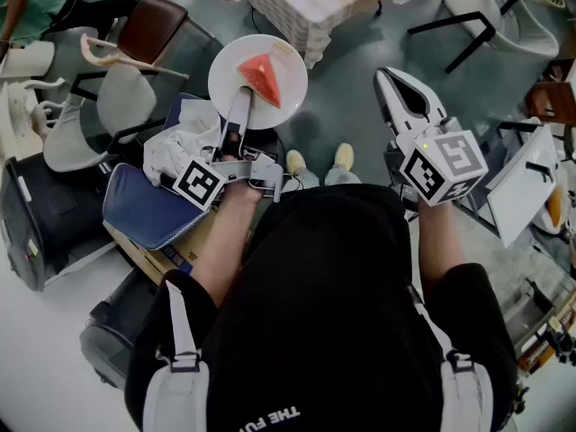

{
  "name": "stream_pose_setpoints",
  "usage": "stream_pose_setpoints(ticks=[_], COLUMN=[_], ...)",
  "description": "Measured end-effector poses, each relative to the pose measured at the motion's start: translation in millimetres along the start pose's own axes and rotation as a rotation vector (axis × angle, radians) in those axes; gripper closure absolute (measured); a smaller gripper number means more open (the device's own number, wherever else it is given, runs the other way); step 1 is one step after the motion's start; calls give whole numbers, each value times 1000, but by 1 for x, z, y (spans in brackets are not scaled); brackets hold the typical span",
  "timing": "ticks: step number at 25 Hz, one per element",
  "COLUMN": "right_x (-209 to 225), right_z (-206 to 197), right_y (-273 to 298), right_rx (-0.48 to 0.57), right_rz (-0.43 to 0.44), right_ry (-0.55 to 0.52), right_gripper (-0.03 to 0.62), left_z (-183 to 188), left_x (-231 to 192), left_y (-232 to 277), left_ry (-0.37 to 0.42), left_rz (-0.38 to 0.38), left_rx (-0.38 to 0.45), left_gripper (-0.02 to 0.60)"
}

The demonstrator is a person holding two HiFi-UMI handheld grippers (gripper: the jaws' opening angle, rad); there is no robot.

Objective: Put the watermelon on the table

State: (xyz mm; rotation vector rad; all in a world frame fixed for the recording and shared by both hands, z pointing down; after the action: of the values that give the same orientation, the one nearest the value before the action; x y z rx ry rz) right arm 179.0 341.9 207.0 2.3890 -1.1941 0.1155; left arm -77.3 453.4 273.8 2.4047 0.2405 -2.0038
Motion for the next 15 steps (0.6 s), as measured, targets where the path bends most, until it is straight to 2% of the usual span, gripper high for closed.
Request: stream_pose_setpoints(ticks=[6, 11, 15], right_x=[-8, -18, -28], right_z=[-5, -9, -13], right_y=[0, -2, -4], right_rx=[6, 68, 75], right_rz=[-1, 2, -21], right_ry=[7, 107, 113], right_gripper=[583, 583, 583], left_z=[-3, 1, 9], left_x=[3, 4, 5], left_y=[-7, -21, -32], left_ry=[10, -11, -12], left_rz=[23, 25, 24], left_rx=[-40, -64, -68], left_gripper=[566, 566, 566])
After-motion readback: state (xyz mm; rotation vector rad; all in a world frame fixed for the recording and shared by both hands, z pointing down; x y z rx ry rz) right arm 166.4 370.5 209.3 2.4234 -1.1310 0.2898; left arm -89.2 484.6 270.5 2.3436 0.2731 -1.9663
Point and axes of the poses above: the fingertips, and each gripper's own axes: y forward along the fingers, x to its right, z out of its top, the point moved 7 cm from there along -y, backward along the fingers, and after that the axes turned 2 degrees about -x, right-handed, at the moved point
